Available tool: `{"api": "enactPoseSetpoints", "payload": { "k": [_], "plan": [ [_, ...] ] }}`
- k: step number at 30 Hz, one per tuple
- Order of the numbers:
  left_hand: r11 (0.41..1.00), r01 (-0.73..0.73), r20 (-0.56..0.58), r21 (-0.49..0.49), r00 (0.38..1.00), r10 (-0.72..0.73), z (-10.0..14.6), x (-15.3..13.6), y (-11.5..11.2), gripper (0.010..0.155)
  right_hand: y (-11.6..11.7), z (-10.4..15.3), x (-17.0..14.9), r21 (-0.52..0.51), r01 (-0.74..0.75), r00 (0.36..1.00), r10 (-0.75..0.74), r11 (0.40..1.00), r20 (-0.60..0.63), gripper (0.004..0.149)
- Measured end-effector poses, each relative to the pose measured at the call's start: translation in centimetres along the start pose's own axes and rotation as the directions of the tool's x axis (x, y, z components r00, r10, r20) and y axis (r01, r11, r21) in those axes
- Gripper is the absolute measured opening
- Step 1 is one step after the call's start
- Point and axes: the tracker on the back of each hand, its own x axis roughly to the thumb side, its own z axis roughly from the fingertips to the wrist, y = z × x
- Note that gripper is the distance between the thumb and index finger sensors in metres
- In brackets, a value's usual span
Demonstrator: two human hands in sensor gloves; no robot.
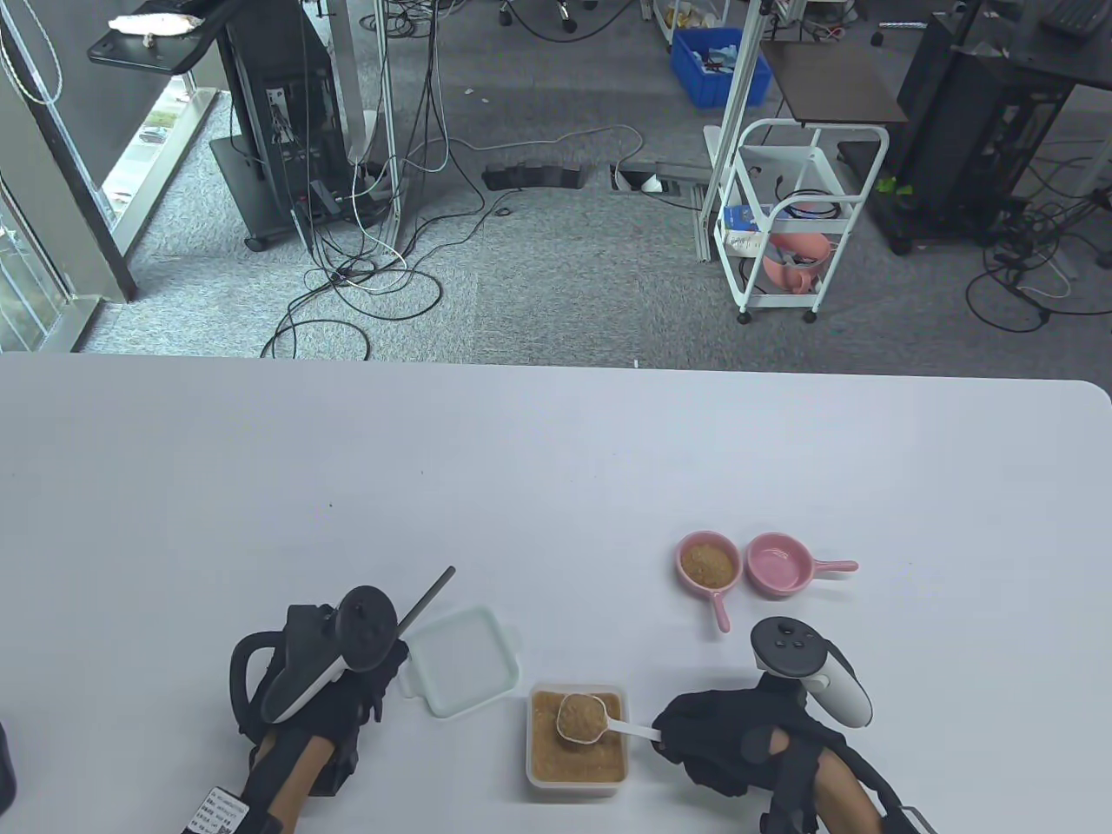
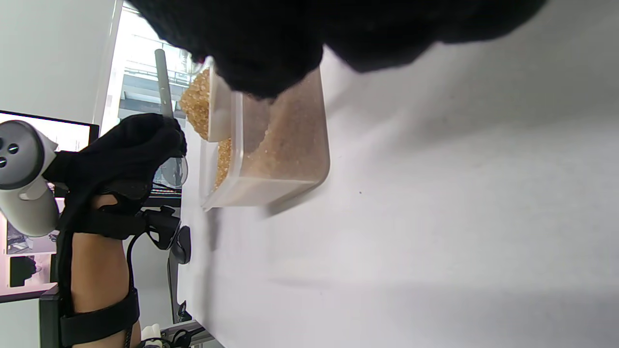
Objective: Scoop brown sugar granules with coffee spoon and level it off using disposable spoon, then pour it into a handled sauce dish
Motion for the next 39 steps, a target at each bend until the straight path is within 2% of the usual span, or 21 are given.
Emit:
{"api": "enactPoseSetpoints", "payload": {
  "k": [9, 19, 28, 39],
  "plan": [
    [0.995, -0.048, 0.192, 0.089, 0.981, 0.030, 2.8, 4.0, 1.1, 0.043, 0.0, 0.0, 0.0, -0.003, 0.003, 1.000, -0.003, 1.000, 0.002, 0.043],
    [0.996, -0.034, 0.375, 0.078, 0.927, 0.002, 5.1, 8.3, 0.2, 0.043, 0.0, 0.0, 0.0, 0.001, 0.004, 1.000, -0.004, 1.000, 0.000, 0.043],
    [0.998, 0.052, 0.482, 0.044, 0.874, -0.067, 6.4, 11.1, -1.5, 0.043, 0.1, 0.0, 0.0, 0.004, 0.015, 1.000, -0.015, 1.000, -0.002, 0.043],
    [0.995, 0.099, 0.535, 0.030, 0.839, -0.099, 6.9, 11.9, -1.9, 0.042, 0.1, 0.1, 0.1, 0.014, 0.036, 0.999, -0.036, 0.999, 0.005, 0.043]
  ]
}}
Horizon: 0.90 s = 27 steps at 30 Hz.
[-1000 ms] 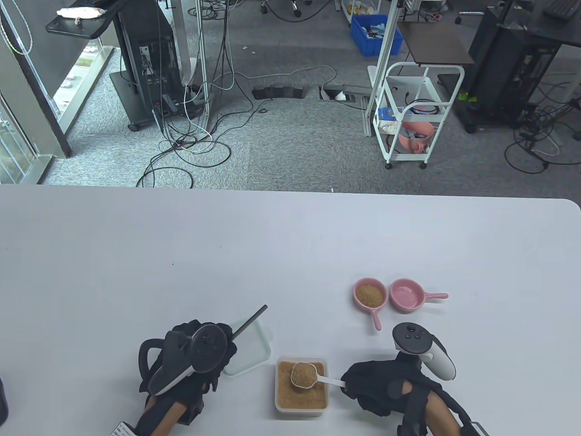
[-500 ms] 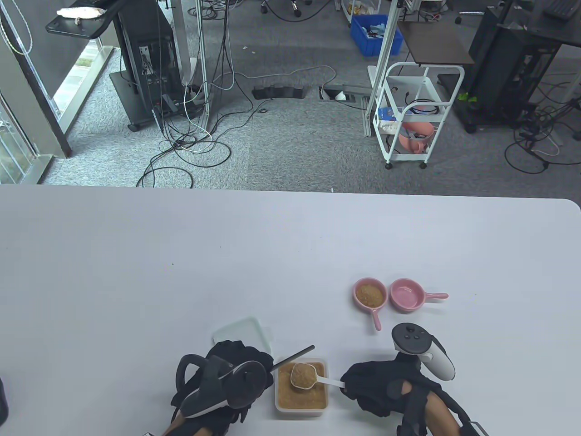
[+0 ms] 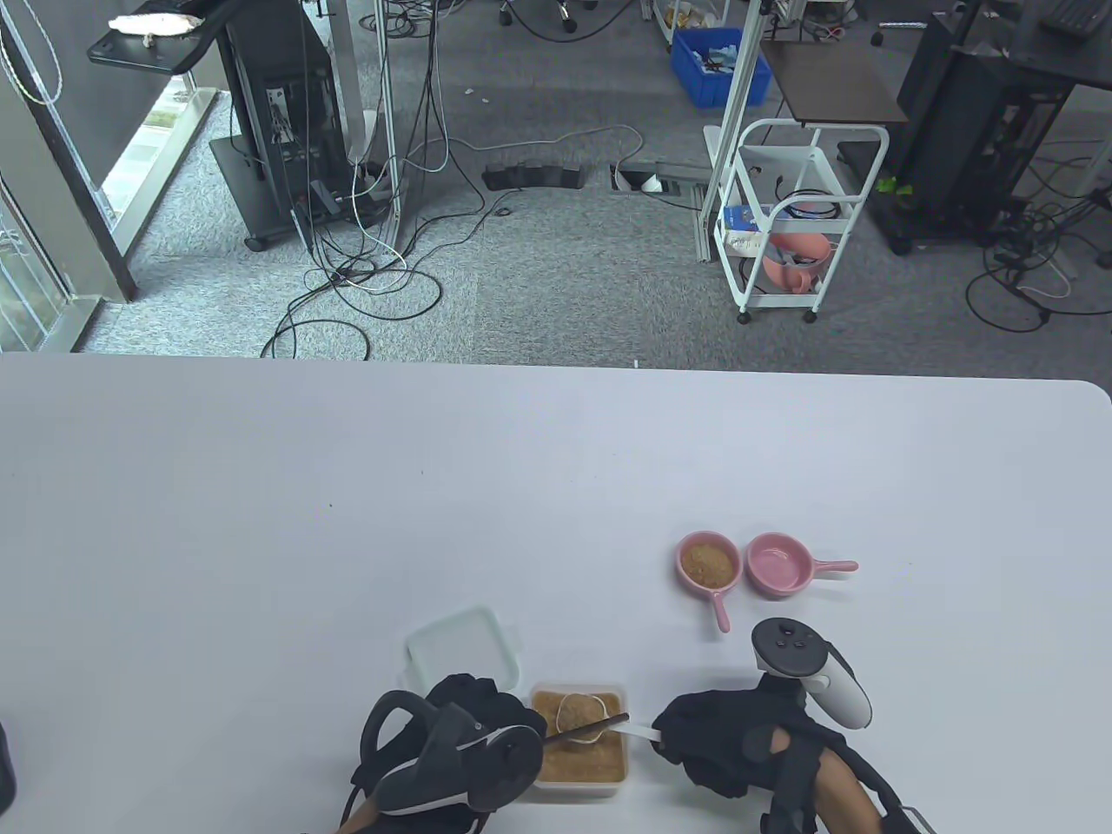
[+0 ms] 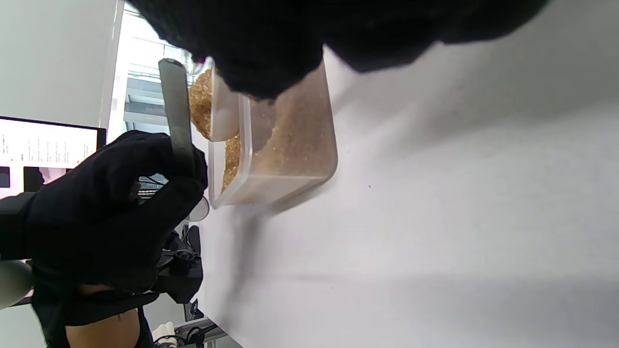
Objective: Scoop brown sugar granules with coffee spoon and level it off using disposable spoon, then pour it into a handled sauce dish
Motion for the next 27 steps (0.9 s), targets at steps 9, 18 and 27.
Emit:
{"api": "enactPoseSetpoints", "payload": {
  "k": [9, 18, 27],
  "plan": [
    [1.000, 0.021, 0.014, -0.023, 1.000, -0.020, 0.05, 0.27, 0.04, 0.042, 0.03, 0.01, 0.03, 0.010, 0.013, 1.000, -0.013, 1.000, 0.004, 0.043],
    [0.999, 0.014, 0.007, -0.041, 1.000, -0.013, 0.04, 0.14, 0.11, 0.042, 0.05, -0.04, 0.03, 0.026, 0.020, 1.000, -0.020, 0.999, 0.013, 0.043],
    [0.999, 0.017, 0.000, -0.047, 1.000, -0.017, 0.01, -0.01, 0.14, 0.042, 0.11, -0.06, 0.05, 0.039, 0.013, 1.000, -0.013, 0.999, 0.013, 0.044]
  ]
}}
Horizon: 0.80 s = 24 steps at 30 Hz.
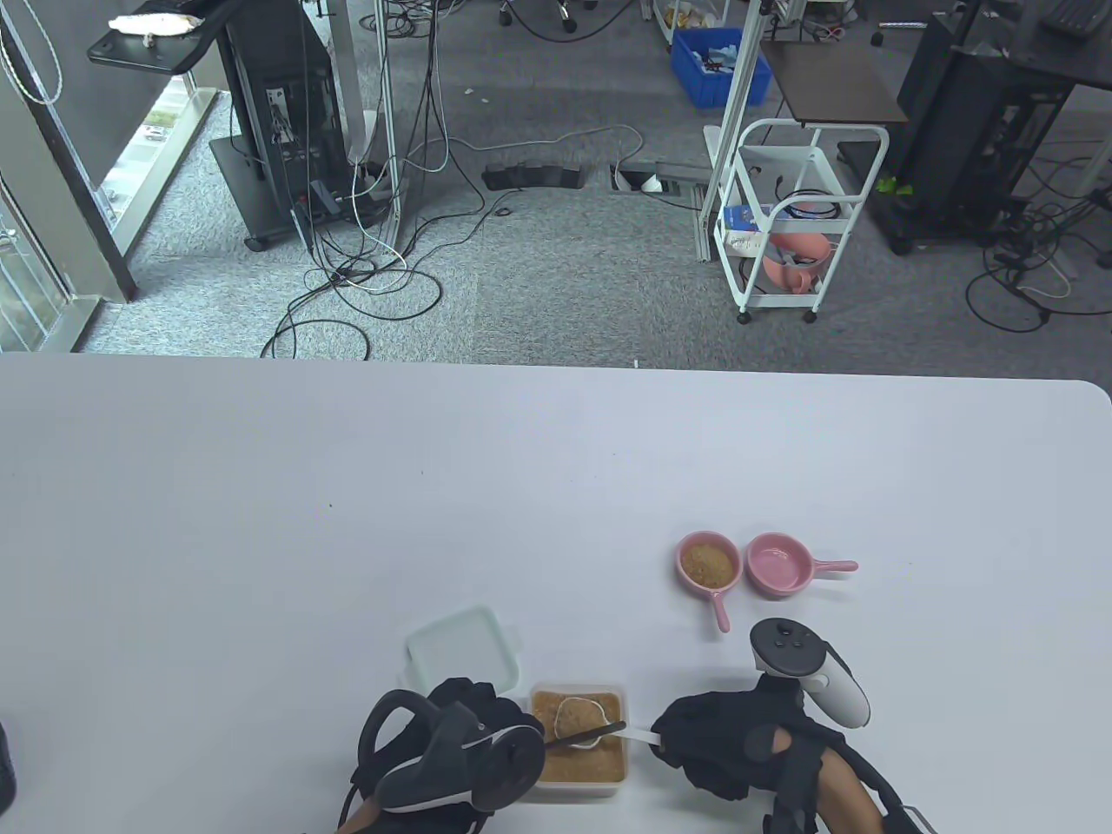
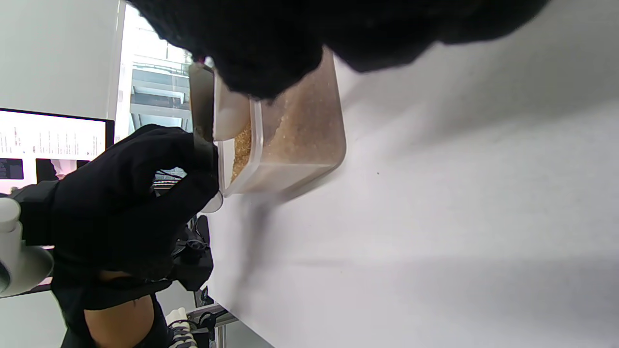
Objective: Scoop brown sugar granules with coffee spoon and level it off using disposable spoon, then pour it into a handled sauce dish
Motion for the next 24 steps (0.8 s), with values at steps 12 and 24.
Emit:
{"api": "enactPoseSetpoints", "payload": {
  "k": [12, 24],
  "plan": [
    [1.000, -0.012, -0.028, -0.012, 1.000, 0.012, -0.1, -0.6, 0.0, 0.042, 0.1, 0.0, 0.0, 0.012, 0.007, 1.000, -0.007, 1.000, 0.002, 0.044],
    [1.000, -0.026, -0.059, -0.018, 0.998, 0.024, -0.3, -1.4, -0.2, 0.042, 0.0, 0.1, 0.0, 0.024, 0.016, 1.000, -0.016, 1.000, -0.006, 0.044]
  ]
}}
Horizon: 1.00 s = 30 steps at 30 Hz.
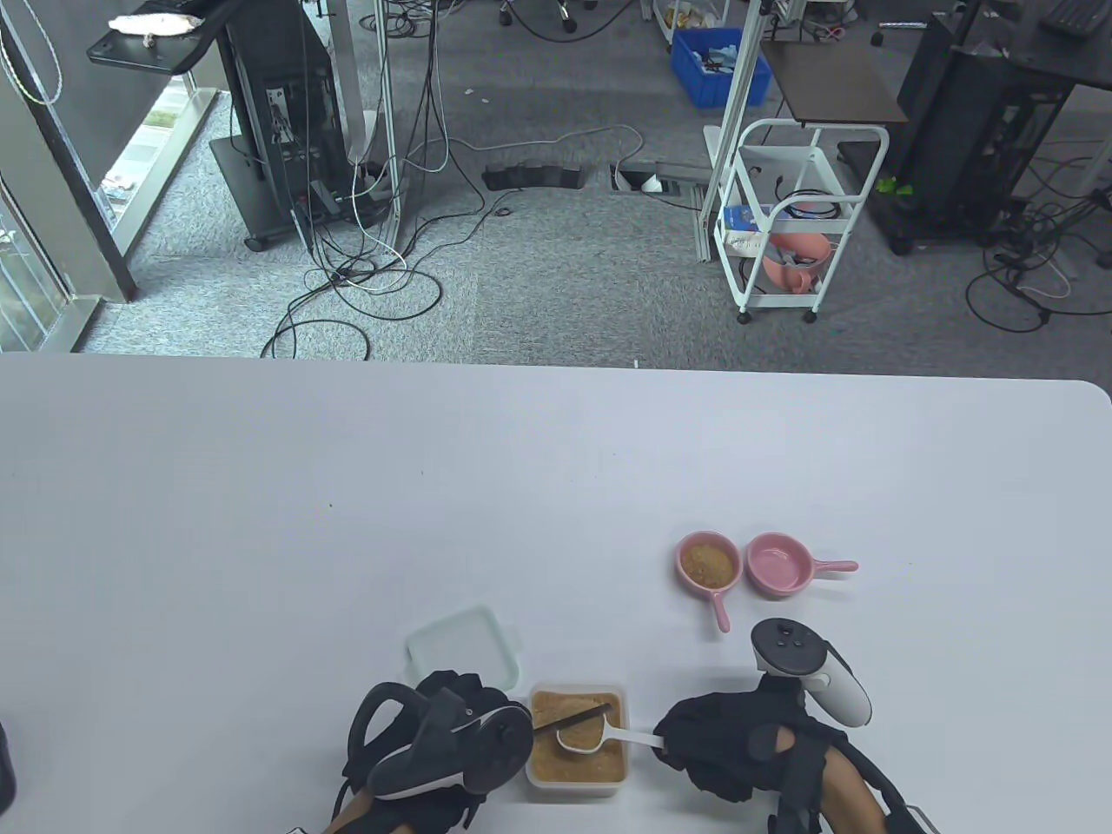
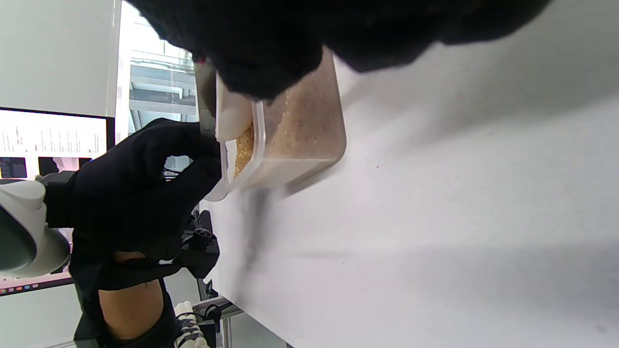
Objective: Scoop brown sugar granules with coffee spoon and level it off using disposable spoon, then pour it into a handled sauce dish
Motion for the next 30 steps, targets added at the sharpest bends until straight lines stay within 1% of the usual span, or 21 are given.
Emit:
{"api": "enactPoseSetpoints", "payload": {
  "k": [30],
  "plan": [
    [1.000, 0.004, -0.055, -0.011, 0.998, -0.005, -0.1, -1.0, 0.2, 0.042, -0.3, 0.2, 0.0, -0.007, -0.003, 1.000, 0.003, 1.000, -0.010, 0.044]
  ]
}}
